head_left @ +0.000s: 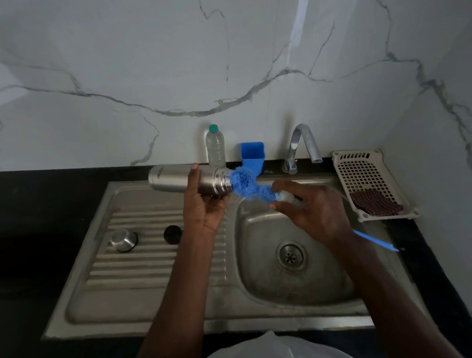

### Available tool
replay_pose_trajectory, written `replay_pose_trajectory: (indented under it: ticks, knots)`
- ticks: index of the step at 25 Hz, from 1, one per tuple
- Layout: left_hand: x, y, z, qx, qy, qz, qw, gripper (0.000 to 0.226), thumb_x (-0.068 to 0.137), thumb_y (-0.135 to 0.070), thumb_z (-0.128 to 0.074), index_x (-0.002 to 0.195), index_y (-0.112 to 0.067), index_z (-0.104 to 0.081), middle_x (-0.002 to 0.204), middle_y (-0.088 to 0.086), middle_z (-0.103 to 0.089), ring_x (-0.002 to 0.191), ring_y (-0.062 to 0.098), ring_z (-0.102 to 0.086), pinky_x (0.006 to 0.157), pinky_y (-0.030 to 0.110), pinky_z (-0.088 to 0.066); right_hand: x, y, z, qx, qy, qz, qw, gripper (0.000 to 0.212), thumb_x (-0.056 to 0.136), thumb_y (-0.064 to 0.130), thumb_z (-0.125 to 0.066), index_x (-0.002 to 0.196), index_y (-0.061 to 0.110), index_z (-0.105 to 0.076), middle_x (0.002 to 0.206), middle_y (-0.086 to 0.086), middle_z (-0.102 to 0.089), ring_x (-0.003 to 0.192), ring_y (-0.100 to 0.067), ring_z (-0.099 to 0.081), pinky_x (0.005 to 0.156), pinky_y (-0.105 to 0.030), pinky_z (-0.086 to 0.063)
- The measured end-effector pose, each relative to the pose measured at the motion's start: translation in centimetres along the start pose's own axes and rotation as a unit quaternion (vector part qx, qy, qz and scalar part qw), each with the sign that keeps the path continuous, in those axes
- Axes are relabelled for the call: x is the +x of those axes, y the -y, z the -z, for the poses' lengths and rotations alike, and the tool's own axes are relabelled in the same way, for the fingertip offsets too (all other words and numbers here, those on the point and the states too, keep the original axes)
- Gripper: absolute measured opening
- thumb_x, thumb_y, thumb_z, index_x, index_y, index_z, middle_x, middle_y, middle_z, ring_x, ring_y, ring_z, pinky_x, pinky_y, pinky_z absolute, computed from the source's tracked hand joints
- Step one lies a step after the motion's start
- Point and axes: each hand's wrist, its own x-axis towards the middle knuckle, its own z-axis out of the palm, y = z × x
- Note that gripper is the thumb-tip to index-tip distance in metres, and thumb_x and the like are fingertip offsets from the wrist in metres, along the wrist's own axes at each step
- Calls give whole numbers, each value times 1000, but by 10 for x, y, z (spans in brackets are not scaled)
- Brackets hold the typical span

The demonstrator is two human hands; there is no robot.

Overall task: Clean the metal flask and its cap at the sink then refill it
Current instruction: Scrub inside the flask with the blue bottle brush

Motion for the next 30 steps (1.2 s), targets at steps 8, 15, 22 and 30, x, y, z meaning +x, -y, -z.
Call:
replay_pose_trajectory:
  ticks: [8, 15, 22, 30]
  knots:
    - [-9, -6, -11, 108, 77, -40, 990, 51, 93, -12, -70, 141, -11, -52, 120, 14, -69, 110, 31, -68, 89, 48, -60, -1, 8, -24, 437, 210, -244, 840, 20, 103, 34, -57, 109, 17, -66, 75, 0, -65, 58, -14, -58, 44, -25, -40]
    - [-3, -21, 1, 114, 68, -18, 991, 67, 85, -9, -73, 148, -8, -51, 132, 17, -66, 128, 39, -62, 108, 58, -50, -15, 6, -28, 324, 157, -190, 913, 20, 97, 45, -64, 108, 29, -68, 79, 5, -70, 62, -11, -64, 50, -25, -50]
    - [-11, -12, -13, 95, -24, -49, 994, 54, 92, -26, -78, 137, -12, -50, 126, 17, -66, 112, 34, -68, 95, 54, -60, -11, 19, -29, 287, 118, -159, 937, 22, 98, 49, -58, 111, 32, -65, 77, 8, -67, 61, -10, -62, 52, -27, -51]
    - [-19, -24, 2, 147, 21, -77, 986, 55, 92, -23, -65, 144, -10, -50, 110, 14, -67, 98, 29, -69, 80, 44, -61, -23, 5, -18, 451, 323, -243, 796, 34, 104, 39, -51, 114, 13, -69, 60, -10, -55, 42, -13, -45, 36, -22, -34]
